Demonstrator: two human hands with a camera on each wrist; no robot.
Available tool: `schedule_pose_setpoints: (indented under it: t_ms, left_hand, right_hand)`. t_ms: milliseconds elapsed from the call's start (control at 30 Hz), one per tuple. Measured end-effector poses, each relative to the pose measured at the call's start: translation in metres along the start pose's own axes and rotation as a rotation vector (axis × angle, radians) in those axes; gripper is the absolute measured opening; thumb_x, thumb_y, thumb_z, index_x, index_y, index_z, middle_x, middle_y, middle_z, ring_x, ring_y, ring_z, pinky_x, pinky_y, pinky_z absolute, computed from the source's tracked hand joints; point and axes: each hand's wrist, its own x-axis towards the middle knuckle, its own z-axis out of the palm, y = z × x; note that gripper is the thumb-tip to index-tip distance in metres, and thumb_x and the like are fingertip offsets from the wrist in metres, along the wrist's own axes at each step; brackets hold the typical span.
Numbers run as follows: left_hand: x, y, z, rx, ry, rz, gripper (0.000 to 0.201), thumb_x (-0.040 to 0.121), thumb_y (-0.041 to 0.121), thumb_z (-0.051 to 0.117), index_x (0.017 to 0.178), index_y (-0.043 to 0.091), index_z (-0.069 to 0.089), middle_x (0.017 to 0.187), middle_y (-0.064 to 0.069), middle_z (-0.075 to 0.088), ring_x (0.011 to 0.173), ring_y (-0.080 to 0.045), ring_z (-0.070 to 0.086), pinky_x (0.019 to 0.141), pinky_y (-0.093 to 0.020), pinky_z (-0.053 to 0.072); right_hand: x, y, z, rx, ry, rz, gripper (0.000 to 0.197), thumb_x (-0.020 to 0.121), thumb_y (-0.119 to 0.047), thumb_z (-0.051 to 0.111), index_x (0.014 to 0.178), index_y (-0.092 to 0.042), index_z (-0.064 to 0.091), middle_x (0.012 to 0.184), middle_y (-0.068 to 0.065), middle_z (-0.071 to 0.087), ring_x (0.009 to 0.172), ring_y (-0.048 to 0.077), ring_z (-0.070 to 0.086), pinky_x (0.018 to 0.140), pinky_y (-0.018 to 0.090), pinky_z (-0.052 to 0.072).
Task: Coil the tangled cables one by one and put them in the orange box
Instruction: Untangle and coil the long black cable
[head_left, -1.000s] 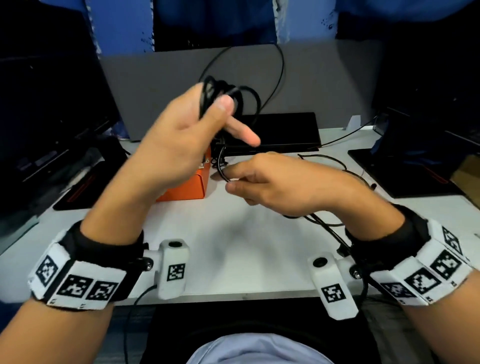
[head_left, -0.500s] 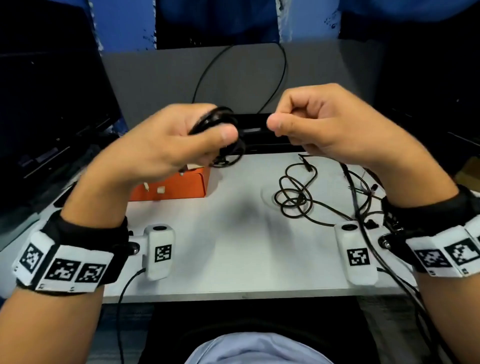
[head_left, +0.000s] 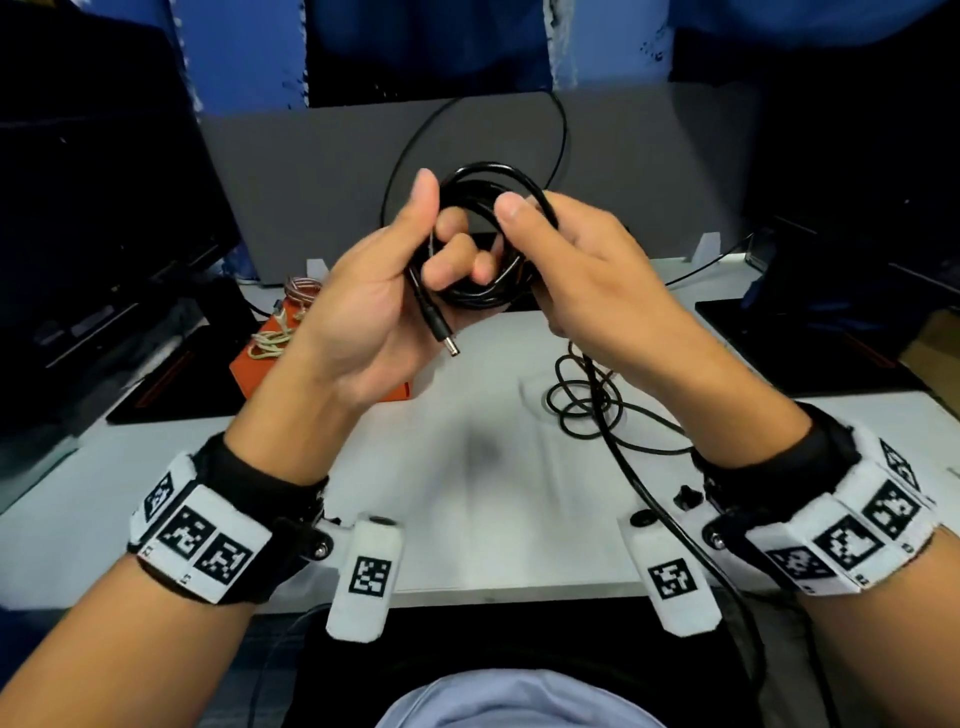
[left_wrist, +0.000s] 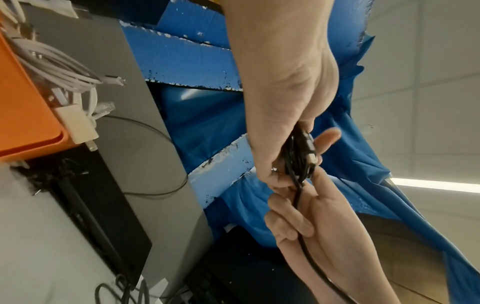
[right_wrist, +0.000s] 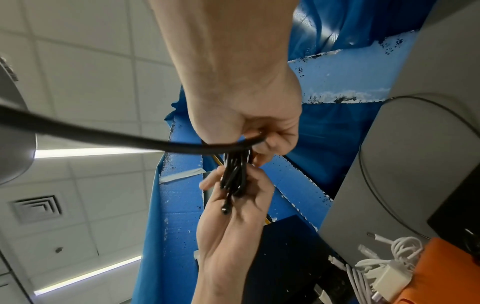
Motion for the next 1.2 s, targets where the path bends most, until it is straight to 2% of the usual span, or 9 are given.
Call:
schedule_pose_setpoints:
  t_ms: [133, 300, 433, 567, 733, 833, 967, 1100, 1200]
  left_hand:
    - [-0.002, -0.001, 0.010, 0.102, 0.090, 0.041, 0.032, 0.108, 0.035, 0.042, 0.088, 0.014, 0.054, 0.087, -0.003, 0.064, 0.094, -0.019, 0.063, 0.107, -0.049, 0.050]
    - [-0.002, -0.009, 0.012, 0.440, 0.167, 0.084, 0.042, 0.105, 0.045, 0.045, 0.098, 0.006, 0.060, 0.110, -0.028, 0.065, 0.112, -0.045, 0.061, 0.111, -0.067, 0.038]
    - [-0.004, -0.009, 0.011, 0.622, 0.195, 0.007, 0.056, 0.105, 0.052, 0.040, 0.115, 0.001, 0.062, 0.117, -0.006, 0.074, 0.115, -0.030, 0.067, 0.110, -0.064, 0.040]
    - [-0.008, -0.002, 0.010, 0.728, 0.238, 0.043, 0.039, 0.105, 0.051, 0.044, 0.122, 0.022, 0.064, 0.114, 0.007, 0.075, 0.110, -0.017, 0.070, 0.103, -0.050, 0.052]
    - [-0.012, -0.005, 0.018, 1.046, 0.220, 0.193, 0.025, 0.111, 0.032, 0.038, 0.118, 0.012, 0.052, 0.091, 0.010, 0.063, 0.080, 0.010, 0.064, 0.066, -0.008, 0.048]
    - [-0.011, -0.008, 0.017, 1.015, 0.198, 0.177, 0.024, 0.112, 0.028, 0.036, 0.117, 0.008, 0.049, 0.092, 0.004, 0.064, 0.075, -0.007, 0.071, 0.065, -0.021, 0.057]
    - [-0.009, 0.001, 0.005, 0.819, 0.088, 0.063, 0.033, 0.110, 0.029, 0.043, 0.126, 0.003, 0.053, 0.110, -0.018, 0.069, 0.095, -0.034, 0.073, 0.090, -0.058, 0.057]
    - [-0.011, 0.016, -0.002, 0.734, 0.003, -0.058, 0.046, 0.102, 0.036, 0.049, 0.126, -0.001, 0.061, 0.116, -0.017, 0.072, 0.114, -0.040, 0.065, 0.108, -0.063, 0.043]
    - [-0.011, 0.012, -0.003, 0.560, -0.029, -0.032, 0.044, 0.107, 0.031, 0.045, 0.111, -0.009, 0.063, 0.091, -0.007, 0.070, 0.091, -0.026, 0.065, 0.094, -0.047, 0.051]
  right_hand:
    - [0.001, 0.001, 0.003, 0.101, 0.074, 0.065, 0.042, 0.110, -0.044, 0.041, 0.105, -0.009, 0.063, 0.060, -0.022, 0.053, 0.051, -0.001, 0.049, 0.054, 0.012, 0.034]
    - [-0.002, -0.006, 0.008, 0.301, 0.140, 0.128, 0.058, 0.108, -0.053, 0.039, 0.105, 0.002, 0.056, 0.081, 0.000, 0.053, 0.066, 0.016, 0.046, 0.047, 0.023, 0.034]
    - [-0.001, -0.002, 0.007, 0.259, 0.107, 0.137, 0.045, 0.109, -0.053, 0.037, 0.092, -0.014, 0.052, 0.075, -0.002, 0.050, 0.062, 0.012, 0.043, 0.047, 0.024, 0.033]
    - [0.000, -0.001, 0.004, 0.029, 0.134, 0.034, 0.038, 0.109, -0.046, 0.042, 0.081, -0.021, 0.045, 0.068, -0.012, 0.048, 0.053, -0.001, 0.048, 0.053, 0.018, 0.037]
    - [-0.002, 0.002, 0.010, -0.107, 0.135, -0.047, 0.040, 0.108, -0.046, 0.047, 0.082, -0.016, 0.052, 0.071, -0.007, 0.054, 0.063, 0.004, 0.048, 0.061, 0.028, 0.043]
    - [-0.004, 0.002, 0.012, 0.027, 0.169, -0.050, 0.035, 0.105, -0.045, 0.053, 0.087, -0.015, 0.053, 0.067, -0.010, 0.054, 0.061, 0.003, 0.050, 0.058, 0.028, 0.042]
    - [-0.005, -0.003, 0.010, 0.069, 0.145, -0.114, 0.018, 0.107, -0.038, 0.054, 0.094, -0.025, 0.054, 0.063, -0.014, 0.058, 0.056, 0.001, 0.053, 0.057, 0.019, 0.041]
    - [-0.003, -0.002, 0.007, -0.060, 0.040, -0.131, 0.025, 0.107, -0.036, 0.053, 0.086, -0.022, 0.052, 0.067, -0.011, 0.062, 0.060, 0.003, 0.054, 0.062, 0.023, 0.042]
    - [-0.004, -0.005, 0.005, -0.085, -0.027, -0.120, 0.027, 0.109, -0.034, 0.049, 0.086, -0.020, 0.049, 0.063, -0.009, 0.066, 0.056, 0.003, 0.057, 0.060, 0.017, 0.041]
